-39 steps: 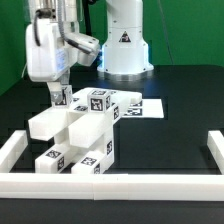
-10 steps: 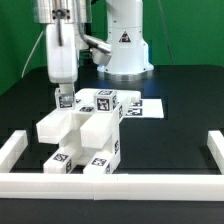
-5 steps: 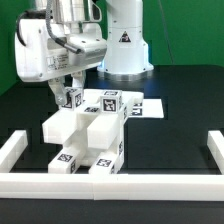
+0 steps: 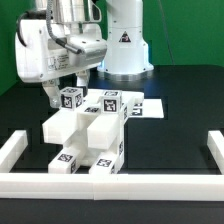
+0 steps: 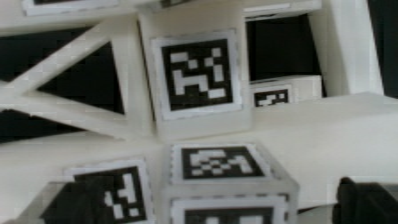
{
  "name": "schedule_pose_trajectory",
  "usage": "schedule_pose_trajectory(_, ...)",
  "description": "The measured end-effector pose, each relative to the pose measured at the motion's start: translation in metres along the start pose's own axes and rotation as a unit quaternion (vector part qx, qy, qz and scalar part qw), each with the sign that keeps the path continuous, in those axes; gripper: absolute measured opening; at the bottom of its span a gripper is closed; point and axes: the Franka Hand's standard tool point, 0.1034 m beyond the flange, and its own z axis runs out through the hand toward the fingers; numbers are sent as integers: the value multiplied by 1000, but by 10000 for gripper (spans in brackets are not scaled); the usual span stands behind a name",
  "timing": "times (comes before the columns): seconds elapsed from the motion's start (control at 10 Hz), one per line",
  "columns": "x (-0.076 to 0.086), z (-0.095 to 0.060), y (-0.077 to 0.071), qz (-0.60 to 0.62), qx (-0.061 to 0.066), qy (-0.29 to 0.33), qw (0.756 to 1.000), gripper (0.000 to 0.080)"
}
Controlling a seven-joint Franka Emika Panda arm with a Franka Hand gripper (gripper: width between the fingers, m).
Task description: Assemble chair
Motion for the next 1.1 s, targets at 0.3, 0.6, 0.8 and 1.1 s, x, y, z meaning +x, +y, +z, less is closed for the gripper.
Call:
schedule_pose_trajectory(0.3, -18, -25, -4, -44, 11, -27, 999, 649)
schedule_pose_trajectory(0.6, -18, -53, -8, -44, 30, -47, 997, 649)
schedule_pose_trajectory(0.8, -17, -50, -7, -45, 28, -45, 998, 649)
schedule_pose_trajectory(1.1, -16, -49, -6, -45, 27, -44, 998, 649)
